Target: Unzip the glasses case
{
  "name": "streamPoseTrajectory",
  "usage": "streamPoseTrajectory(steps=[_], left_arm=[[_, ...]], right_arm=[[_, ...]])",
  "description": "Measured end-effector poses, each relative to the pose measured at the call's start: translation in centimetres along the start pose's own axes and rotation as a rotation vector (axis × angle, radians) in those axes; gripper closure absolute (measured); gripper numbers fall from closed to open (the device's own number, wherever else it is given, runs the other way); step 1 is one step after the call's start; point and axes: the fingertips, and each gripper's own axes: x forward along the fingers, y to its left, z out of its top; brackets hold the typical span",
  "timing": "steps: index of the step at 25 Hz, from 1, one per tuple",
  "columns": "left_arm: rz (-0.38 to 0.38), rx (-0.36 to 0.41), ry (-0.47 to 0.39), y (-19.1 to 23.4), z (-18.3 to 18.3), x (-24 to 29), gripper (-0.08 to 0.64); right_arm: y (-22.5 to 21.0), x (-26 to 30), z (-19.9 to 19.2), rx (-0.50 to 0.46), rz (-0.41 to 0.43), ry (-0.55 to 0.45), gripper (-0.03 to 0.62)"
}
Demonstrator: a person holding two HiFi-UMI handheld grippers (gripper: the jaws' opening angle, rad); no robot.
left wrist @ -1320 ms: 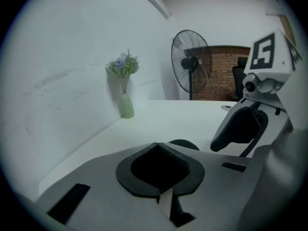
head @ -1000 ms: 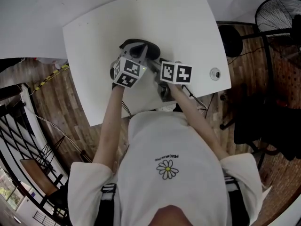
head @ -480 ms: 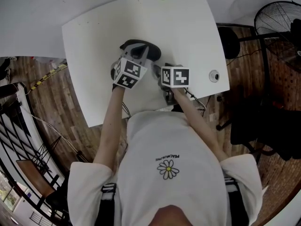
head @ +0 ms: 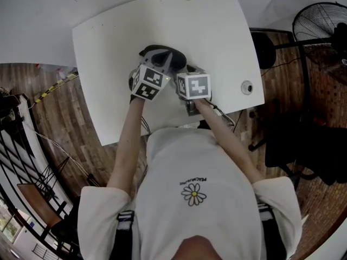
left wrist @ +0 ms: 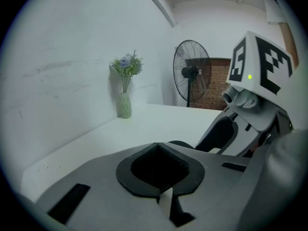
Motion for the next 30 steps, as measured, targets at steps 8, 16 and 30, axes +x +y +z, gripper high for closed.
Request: streamPoseTrajectory(steps=[8,16,30], left_arm=[[-0.006,-0.024,-0.01,0.2,0.2,0.1,0.546],[-0.012,-0.035,-0.02,0.3,0.1,0.1,0.546],[0.002,-0.046,-0.022,0.5,0.2,0.2,0.545]], right_arm=[[-1.5,-1.6,0.7,-0.146,-0.141,-0.1,0.351],[-2.3,-2.4,-1.0,-0.18,-0.144,-0.088,0.462],[0.1,1.3,-0.6,-0.056,-0.059,-0.011,0.472]])
